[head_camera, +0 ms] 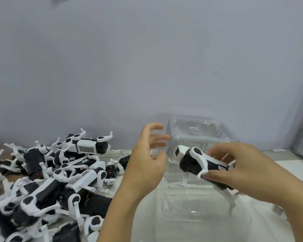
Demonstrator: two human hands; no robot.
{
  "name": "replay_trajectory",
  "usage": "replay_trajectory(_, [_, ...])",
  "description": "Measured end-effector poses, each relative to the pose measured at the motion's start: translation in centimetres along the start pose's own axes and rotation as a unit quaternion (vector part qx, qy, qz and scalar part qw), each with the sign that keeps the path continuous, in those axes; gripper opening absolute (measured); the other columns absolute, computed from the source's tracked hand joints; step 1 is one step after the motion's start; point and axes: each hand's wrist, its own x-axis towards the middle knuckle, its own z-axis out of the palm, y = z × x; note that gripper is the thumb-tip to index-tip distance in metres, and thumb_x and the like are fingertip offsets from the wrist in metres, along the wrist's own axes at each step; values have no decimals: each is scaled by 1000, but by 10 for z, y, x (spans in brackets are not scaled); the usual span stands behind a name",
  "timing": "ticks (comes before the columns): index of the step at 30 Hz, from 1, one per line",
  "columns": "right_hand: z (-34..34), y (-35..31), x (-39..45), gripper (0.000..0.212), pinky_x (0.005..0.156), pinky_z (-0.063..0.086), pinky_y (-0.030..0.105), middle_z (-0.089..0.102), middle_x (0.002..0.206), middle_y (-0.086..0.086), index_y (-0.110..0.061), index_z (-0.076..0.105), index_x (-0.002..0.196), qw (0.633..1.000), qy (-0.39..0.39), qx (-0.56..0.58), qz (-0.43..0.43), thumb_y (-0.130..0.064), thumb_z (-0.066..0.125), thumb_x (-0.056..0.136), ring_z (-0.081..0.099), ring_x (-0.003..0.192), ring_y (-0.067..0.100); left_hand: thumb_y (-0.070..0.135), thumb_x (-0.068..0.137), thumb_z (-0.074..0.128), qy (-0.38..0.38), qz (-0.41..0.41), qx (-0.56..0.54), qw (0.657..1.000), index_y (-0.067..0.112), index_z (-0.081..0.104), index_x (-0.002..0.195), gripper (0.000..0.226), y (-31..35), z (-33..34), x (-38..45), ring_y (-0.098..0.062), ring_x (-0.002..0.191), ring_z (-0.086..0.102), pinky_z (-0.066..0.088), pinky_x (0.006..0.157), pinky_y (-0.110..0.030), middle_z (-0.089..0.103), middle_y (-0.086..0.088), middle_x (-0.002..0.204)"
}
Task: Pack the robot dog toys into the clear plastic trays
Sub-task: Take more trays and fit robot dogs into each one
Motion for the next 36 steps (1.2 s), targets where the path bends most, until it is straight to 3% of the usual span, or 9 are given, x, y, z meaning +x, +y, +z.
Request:
replay_trajectory(3, [3, 2, 1, 23, 51, 53, 22, 65, 78, -12, -41, 69, 78, 1000, 17, -8, 6, -29, 87, 68, 63, 65, 10, 6, 94, 47, -60, -96, 136, 984, 36, 55, 103, 32, -26, -1, 0, 4, 97, 58, 44, 78, -11, 63, 16, 107])
replay_trajectory(6, [14, 0, 6, 25, 56, 53, 26, 62, 75, -12, -39, 70, 78, 1000, 21, -2, 2, -22, 86, 71, 60, 63, 15, 22, 99, 46, -176, -181, 215, 943, 35, 52, 126, 30, -47, 2, -5, -1, 99, 55, 40, 68, -9, 54, 17, 120])
replay_trajectory(9, [23, 1, 10, 23, 60, 48, 18, 60, 77, -14, -37, 69, 79, 999, 14, -29, -15, -19, 83, 75, 56, 66, 3, 29, 101, 40, -218, -214, 215, 928, 38, 49, 131, 32, -50, 2, -8, 1, 81, 57, 42, 57, -6, 55, 21, 104])
replay_trajectory(13, [14, 5, 10, 27, 56, 46, 12, 63, 81, -21, -41, 69, 81, 999, 48, 5, -8, -19, 81, 73, 59, 68, 2, 31, 97, 49, -213, -201, 215, 932, 38, 55, 115, 20, -50, 0, -7, -6, 88, 61, 48, 73, -18, 54, 18, 115])
replay_trajectory(20, [1, 3, 4, 30, 45, 44, 12, 64, 84, -28, -43, 71, 79, 995, 83, 42, -19, -17, 83, 70, 62, 67, 4, 60, 79, 67, -279, -229, 346, 866, 31, 51, 85, 33, -35, -8, -9, -1, 79, 54, 39, 62, -21, 56, 16, 97])
replay_trajectory(25, [2, -2, 2, 33, 45, 47, 15, 63, 86, -29, -46, 70, 79, 994, 88, 56, -30, -18, 82, 68, 64, 68, 5, 54, 85, 65, -254, -172, 265, 914, 36, 56, 117, 38, -27, 13, -10, -4, 93, 58, 46, 70, -20, 57, 17, 114])
replay_trajectory(28, [0, -4, 2, 32, 50, 49, 24, 63, 89, -29, -46, 70, 83, 993, 105, 52, -34, -20, 82, 69, 65, 70, 4, 36, 91, 61, -257, -127, 266, 920, 28, 64, 105, 16, -25, 27, -9, -14, 87, 62, 53, 79, -28, 63, 8, 102])
replay_trajectory(31, [-9, -7, -3, 34, 47, 52, 24, 67, 86, -24, -48, 69, 87, 984, 147, 81, -53, -23, 81, 68, 69, 67, 7, 34, 83, 63, -253, -115, 238, 930, 31, 62, 92, 10, -15, 11, -6, -3, 72, 59, 50, 66, -20, 64, 12, 95])
replay_trajectory(36, [-16, -20, -6, 34, 60, 52, 29, 68, 90, -26, -46, 68, 89, 956, 236, 155, -82, -60, 73, 58, 67, 80, 3, 35, 67, 54, -206, -172, 175, 947, 48, 41, 108, 44, 4, -36, -9, -5, 56, 49, 46, 55, -24, 55, 13, 78])
